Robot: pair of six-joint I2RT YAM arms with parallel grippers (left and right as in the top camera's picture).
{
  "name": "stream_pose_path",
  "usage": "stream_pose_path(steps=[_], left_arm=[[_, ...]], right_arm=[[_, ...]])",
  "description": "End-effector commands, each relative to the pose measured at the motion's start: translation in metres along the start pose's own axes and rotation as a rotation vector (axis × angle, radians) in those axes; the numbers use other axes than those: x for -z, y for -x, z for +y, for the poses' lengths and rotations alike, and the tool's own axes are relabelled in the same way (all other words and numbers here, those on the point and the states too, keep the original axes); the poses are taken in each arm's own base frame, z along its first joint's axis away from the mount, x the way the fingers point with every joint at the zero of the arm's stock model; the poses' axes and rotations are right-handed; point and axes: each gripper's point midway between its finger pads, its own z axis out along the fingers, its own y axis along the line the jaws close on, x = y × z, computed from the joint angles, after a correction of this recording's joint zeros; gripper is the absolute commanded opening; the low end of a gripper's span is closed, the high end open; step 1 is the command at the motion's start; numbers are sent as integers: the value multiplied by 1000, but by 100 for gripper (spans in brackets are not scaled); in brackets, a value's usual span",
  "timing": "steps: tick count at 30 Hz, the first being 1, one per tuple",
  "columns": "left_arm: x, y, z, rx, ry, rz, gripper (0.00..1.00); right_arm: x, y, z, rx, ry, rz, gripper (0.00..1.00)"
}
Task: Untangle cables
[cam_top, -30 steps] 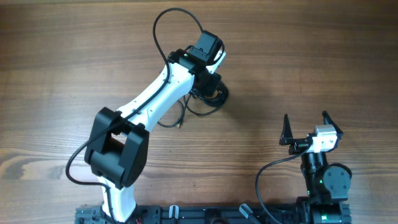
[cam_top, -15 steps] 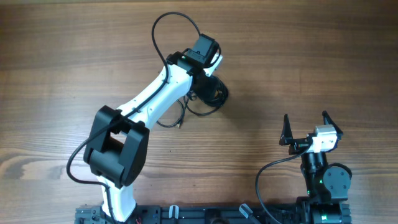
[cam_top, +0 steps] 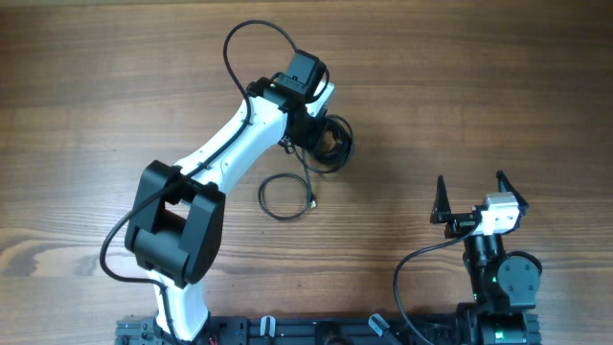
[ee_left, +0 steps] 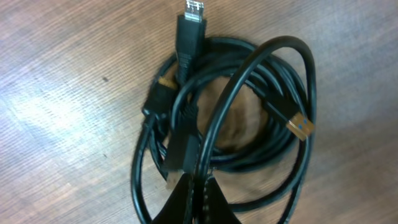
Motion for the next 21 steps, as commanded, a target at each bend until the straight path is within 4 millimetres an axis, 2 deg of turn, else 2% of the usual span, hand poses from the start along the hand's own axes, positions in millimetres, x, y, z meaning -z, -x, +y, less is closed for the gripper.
stream_pose_path(steps=[1, 4, 6, 11, 14, 15, 16, 18, 19, 21], left_arm=[[43, 18, -17, 30, -84, -86, 4], [106, 40, -25, 89, -123, -244, 4], [148, 46, -35, 72, -172, -340, 4], [221, 44, -45, 62, -217, -499, 4], [257, 51, -39, 150, -226, -612, 4], [266, 56, -30, 212, -207, -653, 4], [275, 60, -11, 308, -163, -699, 4], [283, 59, 39, 538, -33, -756, 4], [283, 54, 59, 618, 12, -760, 4], [269, 42, 95, 752, 79, -714, 4]], right_arm=[[0, 1, 0, -13, 4, -8, 100], [0, 1, 0, -12, 4, -8, 100], [0, 1, 0, -12, 4, -8, 100], [0, 1, 0, -12, 4, -8, 100], [0, 1, 0, -12, 4, -8, 100], [0, 1, 0, -12, 4, -8, 100], [0, 1, 0, -12, 4, -8, 100], [0, 1, 0, -12, 4, -8, 100], [0, 1, 0, -12, 4, -8, 100], [0, 1, 0, -12, 4, -8, 100]])
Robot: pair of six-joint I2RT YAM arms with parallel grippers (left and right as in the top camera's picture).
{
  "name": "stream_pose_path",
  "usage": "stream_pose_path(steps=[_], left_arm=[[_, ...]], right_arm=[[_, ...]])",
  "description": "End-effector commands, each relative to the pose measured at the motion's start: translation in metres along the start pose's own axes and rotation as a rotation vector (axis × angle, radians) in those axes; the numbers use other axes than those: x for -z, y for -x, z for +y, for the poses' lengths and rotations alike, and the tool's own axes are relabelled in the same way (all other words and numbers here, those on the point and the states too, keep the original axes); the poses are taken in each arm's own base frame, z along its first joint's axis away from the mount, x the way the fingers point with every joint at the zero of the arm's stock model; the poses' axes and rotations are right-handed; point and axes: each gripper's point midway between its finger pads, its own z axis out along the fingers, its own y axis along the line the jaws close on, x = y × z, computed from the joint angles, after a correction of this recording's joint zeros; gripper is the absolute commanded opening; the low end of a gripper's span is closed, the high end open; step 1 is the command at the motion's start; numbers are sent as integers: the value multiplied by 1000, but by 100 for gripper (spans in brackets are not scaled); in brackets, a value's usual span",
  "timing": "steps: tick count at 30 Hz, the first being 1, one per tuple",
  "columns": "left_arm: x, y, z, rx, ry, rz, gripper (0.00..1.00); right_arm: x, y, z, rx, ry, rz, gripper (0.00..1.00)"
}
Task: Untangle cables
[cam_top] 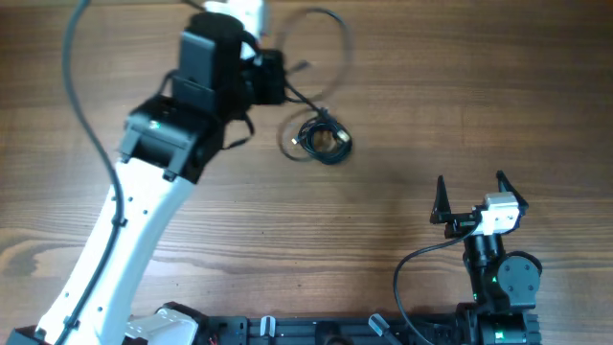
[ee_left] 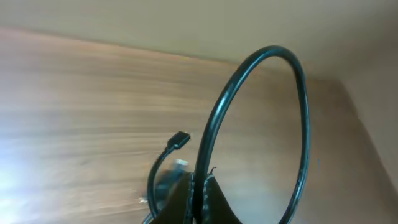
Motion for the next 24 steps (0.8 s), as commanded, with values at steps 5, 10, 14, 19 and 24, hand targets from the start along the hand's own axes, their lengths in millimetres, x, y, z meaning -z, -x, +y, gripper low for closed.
stream_pose_path(steps=[5, 10, 14, 19, 24], left_arm=[[-32, -12, 115, 296, 352, 71, 4], [-75, -41, 138, 304, 415, 178, 4], [-100, -71, 154, 318, 471, 278, 4], [-106, -89, 161, 321, 503, 342, 13], [-101, -96, 163, 321, 519, 375, 26]], right_arm=[[0, 1, 0, -12, 4, -8, 100], [0, 1, 0, -12, 4, -8, 100], [0, 1, 0, -13, 4, -8, 100], [0, 1, 0, -12, 4, -8, 100], [0, 1, 0, -12, 4, -8, 100]])
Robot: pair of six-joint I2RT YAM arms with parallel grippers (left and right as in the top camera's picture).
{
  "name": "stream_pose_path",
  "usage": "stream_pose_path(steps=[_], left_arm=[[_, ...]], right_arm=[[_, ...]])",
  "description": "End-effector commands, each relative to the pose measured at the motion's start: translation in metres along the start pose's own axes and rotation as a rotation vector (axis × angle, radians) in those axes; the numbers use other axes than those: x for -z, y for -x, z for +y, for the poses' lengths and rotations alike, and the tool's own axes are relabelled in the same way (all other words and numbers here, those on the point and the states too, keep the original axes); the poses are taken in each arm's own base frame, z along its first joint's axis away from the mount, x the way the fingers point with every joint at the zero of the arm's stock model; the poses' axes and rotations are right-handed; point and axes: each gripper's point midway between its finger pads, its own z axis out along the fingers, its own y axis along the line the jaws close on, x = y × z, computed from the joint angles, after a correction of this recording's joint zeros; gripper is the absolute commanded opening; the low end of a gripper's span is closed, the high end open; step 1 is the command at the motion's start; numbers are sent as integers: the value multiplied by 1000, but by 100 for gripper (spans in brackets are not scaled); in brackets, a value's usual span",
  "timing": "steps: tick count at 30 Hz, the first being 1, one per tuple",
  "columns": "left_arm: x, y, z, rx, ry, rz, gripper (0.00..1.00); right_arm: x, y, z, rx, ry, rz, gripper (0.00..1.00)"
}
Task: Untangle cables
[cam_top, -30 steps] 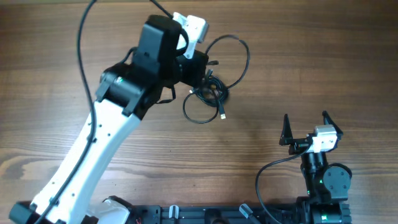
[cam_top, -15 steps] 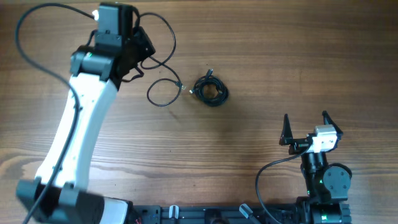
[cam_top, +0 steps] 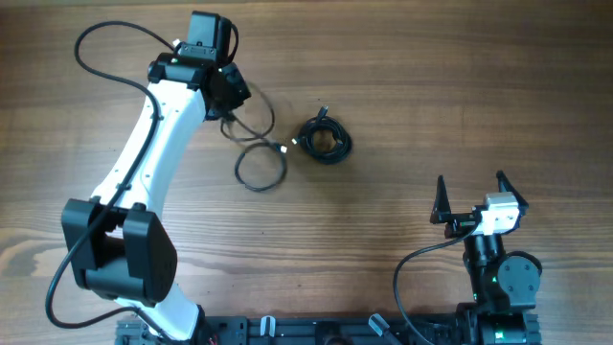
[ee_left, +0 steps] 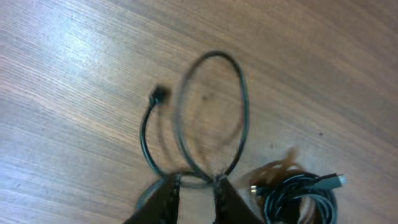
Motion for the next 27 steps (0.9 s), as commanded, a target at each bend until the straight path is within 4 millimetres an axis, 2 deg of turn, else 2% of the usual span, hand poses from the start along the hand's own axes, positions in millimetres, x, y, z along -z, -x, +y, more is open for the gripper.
stream_pose_path(steps=[1, 6, 9, 14, 18, 20, 21, 23, 24, 25, 27], left_arm=[[0, 2, 5, 9, 19, -6, 32], [6, -3, -1, 10, -20, 17, 35], [24, -8, -17, 10, -127, 44, 33], [80, -8, -35, -65, -292, -3, 34], [143, -32, -52, -202, -505, 10, 36], [165, -47, -59, -286, -600, 28, 39], [177, -59, -64, -341, -650, 48, 44], [185, -83, -65, -403, -659, 96, 57], [184, -93, -65, -417, -644, 121, 73], [182, -102, -64, -433, -617, 146, 100], [171, -111, -60, -447, -529, 162, 100]], right_arm=[[0, 1, 0, -13, 4, -8, 100], [0, 1, 0, -12, 4, -8, 100], [0, 1, 0, -12, 4, -8, 100], [0, 1, 0, -12, 4, -8, 100], [0, 1, 0, -12, 4, -8, 100], [0, 1, 0, -12, 4, -8, 100], [0, 1, 0, -12, 4, -8, 100], [0, 1, 0, -12, 4, -8, 100], [0, 1, 0, -12, 4, -8, 100], [0, 1, 0, -12, 4, -8, 100], [0, 1, 0, -12, 4, -8, 100]])
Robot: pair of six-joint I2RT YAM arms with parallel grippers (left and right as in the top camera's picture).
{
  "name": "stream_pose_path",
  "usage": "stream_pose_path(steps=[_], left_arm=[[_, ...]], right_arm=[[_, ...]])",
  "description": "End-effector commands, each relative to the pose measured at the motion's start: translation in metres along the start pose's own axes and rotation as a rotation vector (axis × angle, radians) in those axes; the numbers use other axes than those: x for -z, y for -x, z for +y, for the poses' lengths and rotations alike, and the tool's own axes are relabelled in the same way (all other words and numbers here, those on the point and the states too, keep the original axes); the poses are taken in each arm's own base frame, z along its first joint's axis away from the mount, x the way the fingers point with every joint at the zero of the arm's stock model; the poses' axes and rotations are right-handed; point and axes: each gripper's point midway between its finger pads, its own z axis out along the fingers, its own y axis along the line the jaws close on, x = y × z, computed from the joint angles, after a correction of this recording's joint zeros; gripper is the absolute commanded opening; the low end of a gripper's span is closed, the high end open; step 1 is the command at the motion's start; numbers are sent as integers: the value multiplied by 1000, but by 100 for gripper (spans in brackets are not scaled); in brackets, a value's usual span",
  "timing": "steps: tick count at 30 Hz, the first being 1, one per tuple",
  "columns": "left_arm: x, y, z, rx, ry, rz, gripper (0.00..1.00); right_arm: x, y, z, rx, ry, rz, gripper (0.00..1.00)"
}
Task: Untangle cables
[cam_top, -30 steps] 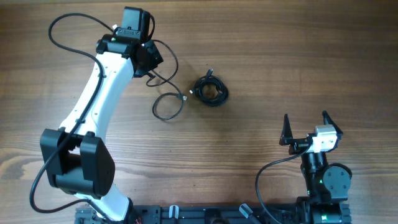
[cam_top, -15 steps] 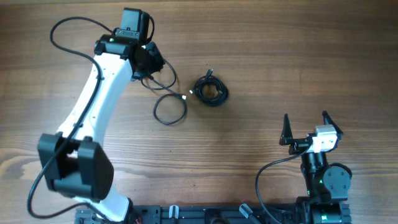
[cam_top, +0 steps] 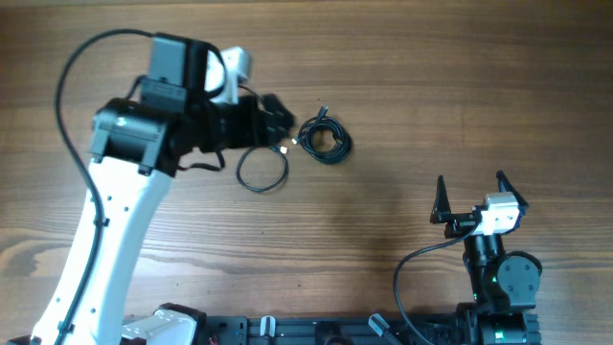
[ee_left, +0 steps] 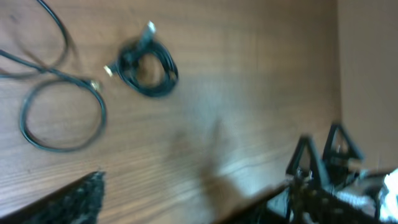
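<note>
A thin black cable (cam_top: 261, 171) lies in a loop on the wooden table, one plug end close to a coiled black cable bundle (cam_top: 326, 139). In the blurred left wrist view the thin cable's loop (ee_left: 62, 118) sits left of the bundle (ee_left: 148, 65), and they look apart. My left gripper (cam_top: 278, 117) hangs high over the spot between them, open and holding nothing; one dark finger (ee_left: 78, 198) shows at the bottom left. My right gripper (cam_top: 469, 199) rests open at the near right.
The right arm's base (cam_top: 498, 278) and its cable stand at the near right edge of the table (cam_top: 431, 77). The left arm's raised body (cam_top: 144, 134) covers part of the table's left side from above.
My left gripper was low over the thin cable with jaws slightly parted. Now it is raised, wide open, and its camera looks across the table. The thin cable lies where it was.
First my left gripper was shut on a thin cable at the coiled bundle. Then it held that cable up in the air at the far left. Then the cable lay left of the bundle with the jaws parted. Now the gripper is raised and empty.
</note>
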Motion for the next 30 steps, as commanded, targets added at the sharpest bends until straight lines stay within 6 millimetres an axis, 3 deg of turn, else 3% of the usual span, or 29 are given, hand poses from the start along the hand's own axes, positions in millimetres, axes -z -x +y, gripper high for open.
stream_pose_path(steps=[1, 4, 9, 17, 27, 30], left_arm=[[-11, -11, 5, -36, 104, 35, 100], [-18, -18, 22, 52, 231, 51, 100], [-32, -39, 23, 48, 266, 158, 100], [-63, -73, 4, -45, 266, 277, 100], [-106, -103, -4, 46, 249, 287, 100], [-110, -115, -12, 15, 235, 314, 100]], right_arm=[[0, 1, 0, -13, 4, -8, 100], [0, 1, 0, -13, 4, -8, 100], [0, 1, 0, -13, 4, -8, 100], [0, 1, 0, -12, 4, -8, 100], [0, 1, 0, -12, 4, -8, 100], [0, 1, 0, -12, 4, -8, 100]])
